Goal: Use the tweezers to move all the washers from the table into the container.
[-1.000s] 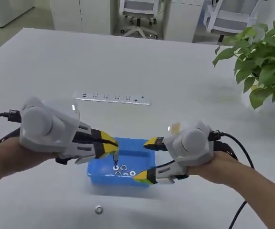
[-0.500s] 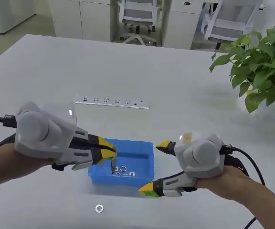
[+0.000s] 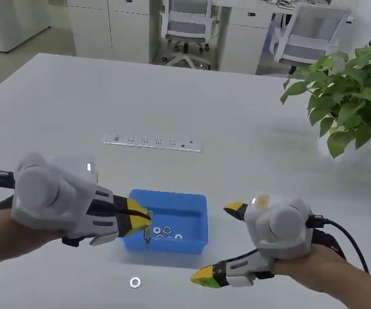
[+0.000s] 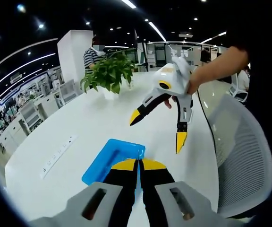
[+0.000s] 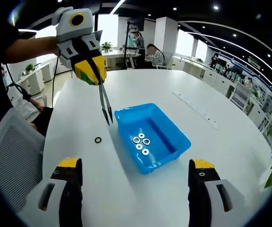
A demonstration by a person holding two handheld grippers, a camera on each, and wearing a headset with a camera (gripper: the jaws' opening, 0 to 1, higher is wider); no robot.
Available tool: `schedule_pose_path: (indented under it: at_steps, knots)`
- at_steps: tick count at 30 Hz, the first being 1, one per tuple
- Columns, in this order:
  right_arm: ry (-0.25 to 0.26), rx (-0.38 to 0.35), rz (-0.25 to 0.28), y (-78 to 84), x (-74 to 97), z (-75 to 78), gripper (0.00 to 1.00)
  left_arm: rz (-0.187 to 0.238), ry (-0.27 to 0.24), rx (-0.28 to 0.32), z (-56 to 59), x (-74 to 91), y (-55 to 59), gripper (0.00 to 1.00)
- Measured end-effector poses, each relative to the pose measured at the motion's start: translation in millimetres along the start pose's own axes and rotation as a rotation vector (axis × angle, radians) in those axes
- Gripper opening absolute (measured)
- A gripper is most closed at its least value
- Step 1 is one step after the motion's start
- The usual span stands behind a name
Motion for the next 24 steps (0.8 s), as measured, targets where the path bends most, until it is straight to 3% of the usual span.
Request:
schedule_pose_path:
  at_steps: [9, 24]
  knots:
    - [0.012, -0.018, 0.032, -0.4, 4.3, -8.0, 1.0, -0.001, -0.006, 0.019, 9.4, 1.4, 10.3, 0.06]
    - [-0.005, -0.011, 0.021, 10.1, 1.8, -22.8, 1.0, -0.018, -0.007, 0.038, 16.7, -3.5, 32.5, 0.06]
Point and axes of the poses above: the centre of the closed fingertips' face, and the gripper's own axes: x roughly backward along the fingers, z roughly to its right, y roughly out of its underside, the point moved 5 cm from there along x, roughly backward along the fingers, and after that the axes turned 10 degrees about -z, right-handed, at the moved point
